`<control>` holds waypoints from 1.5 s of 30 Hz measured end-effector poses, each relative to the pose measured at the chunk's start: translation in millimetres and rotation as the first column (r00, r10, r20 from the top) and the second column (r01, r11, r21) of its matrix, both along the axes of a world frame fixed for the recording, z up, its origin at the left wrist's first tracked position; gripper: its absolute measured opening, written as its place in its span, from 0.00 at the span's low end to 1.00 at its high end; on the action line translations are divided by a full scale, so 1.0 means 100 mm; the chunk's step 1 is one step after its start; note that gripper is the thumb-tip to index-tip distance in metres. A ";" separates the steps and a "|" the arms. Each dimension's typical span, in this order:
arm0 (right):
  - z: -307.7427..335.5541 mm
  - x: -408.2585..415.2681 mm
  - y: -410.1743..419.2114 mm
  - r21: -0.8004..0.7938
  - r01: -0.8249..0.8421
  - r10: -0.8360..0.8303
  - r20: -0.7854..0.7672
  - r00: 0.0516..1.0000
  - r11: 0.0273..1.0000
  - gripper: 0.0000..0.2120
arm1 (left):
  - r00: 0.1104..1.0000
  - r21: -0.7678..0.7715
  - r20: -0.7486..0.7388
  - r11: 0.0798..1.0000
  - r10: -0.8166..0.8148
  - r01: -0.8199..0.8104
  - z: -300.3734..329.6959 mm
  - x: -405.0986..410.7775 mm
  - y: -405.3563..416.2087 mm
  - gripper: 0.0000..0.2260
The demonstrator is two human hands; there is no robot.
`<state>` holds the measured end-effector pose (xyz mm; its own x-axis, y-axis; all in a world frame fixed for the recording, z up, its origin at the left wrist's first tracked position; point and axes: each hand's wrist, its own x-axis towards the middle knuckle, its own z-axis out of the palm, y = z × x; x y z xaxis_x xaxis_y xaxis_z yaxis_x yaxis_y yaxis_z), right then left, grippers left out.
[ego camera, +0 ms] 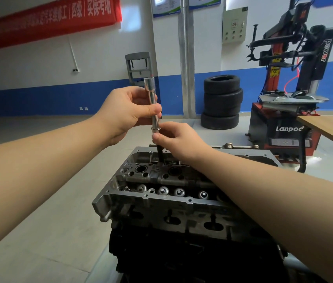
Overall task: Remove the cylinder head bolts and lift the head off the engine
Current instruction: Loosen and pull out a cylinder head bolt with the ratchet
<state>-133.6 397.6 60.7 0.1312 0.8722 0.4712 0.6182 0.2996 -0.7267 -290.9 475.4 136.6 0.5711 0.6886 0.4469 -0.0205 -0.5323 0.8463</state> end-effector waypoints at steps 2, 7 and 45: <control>0.00 -0.02 0.02 -0.010 0.015 -0.016 -0.031 0.999 1.000 0.17 | 0.998 0.039 0.001 0.998 0.055 -0.055 0.01 0.01 0.00 0.16; 0.00 0.01 0.03 0.043 0.071 -0.074 0.069 0.995 0.997 0.06 | 0.983 -0.133 0.033 0.974 -0.183 0.186 -0.01 -0.01 -0.01 0.11; -0.03 0.04 0.08 0.048 0.130 -0.132 0.037 0.991 0.990 0.08 | 1.000 0.020 0.002 1.000 -0.001 0.000 -0.06 -0.01 0.00 0.11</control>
<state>-129.2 405.7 57.8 0.2228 0.8262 0.5174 0.6826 0.2467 -0.6879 -292.2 475.1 130.4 0.5705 0.6791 0.4619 -0.0225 -0.5493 0.8353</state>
